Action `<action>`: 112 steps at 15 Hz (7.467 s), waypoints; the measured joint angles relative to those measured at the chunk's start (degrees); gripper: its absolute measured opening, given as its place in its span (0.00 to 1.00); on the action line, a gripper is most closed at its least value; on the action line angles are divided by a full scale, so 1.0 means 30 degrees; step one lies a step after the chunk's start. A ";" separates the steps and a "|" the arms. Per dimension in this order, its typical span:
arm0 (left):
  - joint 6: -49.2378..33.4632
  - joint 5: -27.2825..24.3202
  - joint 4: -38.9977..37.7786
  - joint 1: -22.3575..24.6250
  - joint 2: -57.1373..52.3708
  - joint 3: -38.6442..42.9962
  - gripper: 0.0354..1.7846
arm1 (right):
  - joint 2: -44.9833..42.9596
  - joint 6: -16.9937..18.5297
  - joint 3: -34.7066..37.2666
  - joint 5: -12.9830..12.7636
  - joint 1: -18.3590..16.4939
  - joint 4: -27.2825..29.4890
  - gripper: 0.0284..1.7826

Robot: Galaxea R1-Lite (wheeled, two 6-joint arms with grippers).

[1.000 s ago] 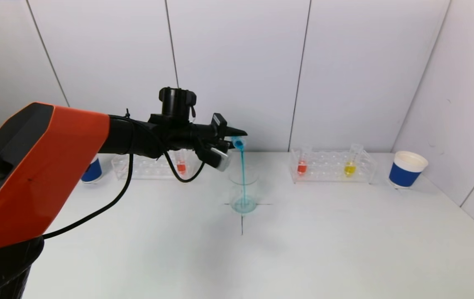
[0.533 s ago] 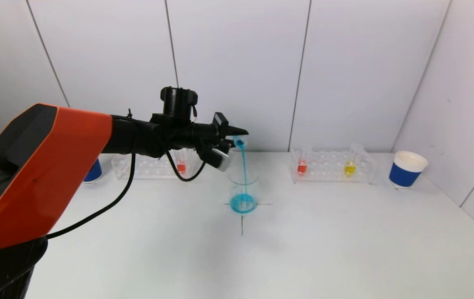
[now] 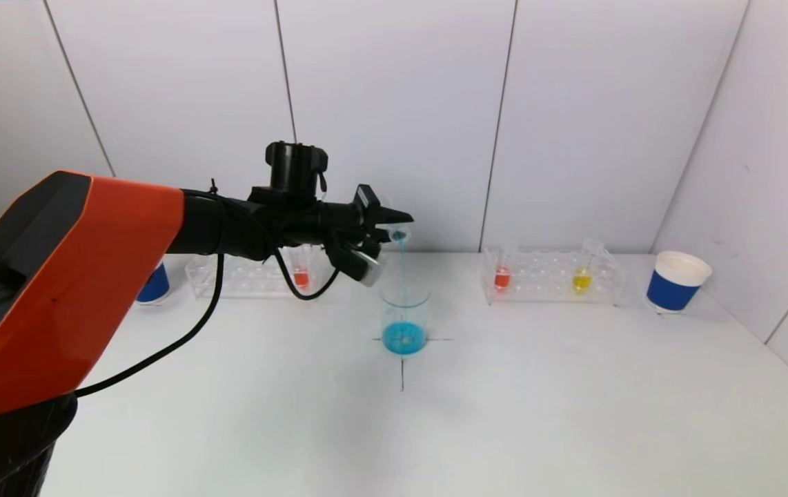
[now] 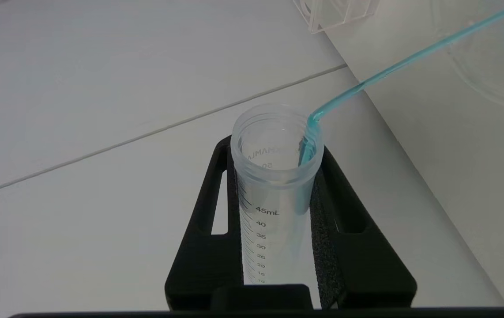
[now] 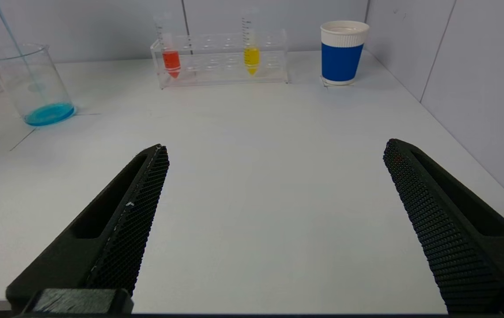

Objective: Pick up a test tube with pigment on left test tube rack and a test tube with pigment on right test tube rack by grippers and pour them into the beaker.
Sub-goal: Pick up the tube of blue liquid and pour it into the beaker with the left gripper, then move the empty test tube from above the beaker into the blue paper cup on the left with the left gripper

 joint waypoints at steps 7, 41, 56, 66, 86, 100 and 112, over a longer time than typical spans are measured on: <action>0.0837 0.0000 -0.0670 -0.0016 -0.0203 0.0016 0.24 | 0.0000 0.0004 0.0000 0.0000 0.0000 -0.0008 0.99; -3.1765 2.0265 0.0540 0.1873 -0.7591 -0.1784 0.24 | 0.0000 0.0000 0.0000 0.0000 0.0000 0.0000 0.99; -3.6320 2.0423 -0.0301 1.0378 -0.6843 0.0585 0.24 | 0.0000 -0.0016 0.0000 0.0000 0.0000 -0.0008 0.99; -3.7063 1.9887 -0.4917 1.1199 -0.2523 0.1975 0.24 | 0.0000 0.0004 0.0000 0.0000 0.0000 0.0000 0.99; -3.7608 1.9155 -1.0862 1.1305 -0.0467 0.8330 0.24 | 0.0000 0.0000 0.0000 0.0004 0.0000 -0.0008 0.99; -3.7600 1.9070 -1.1419 1.1471 -0.0329 0.9086 0.24 | 0.0000 -0.0008 0.0000 0.0000 0.0000 -0.0008 0.99; -3.7600 1.8806 -1.1419 1.1443 -0.0447 0.9049 0.82 | 0.0000 -0.0008 0.0000 0.0004 0.0000 -0.0008 0.99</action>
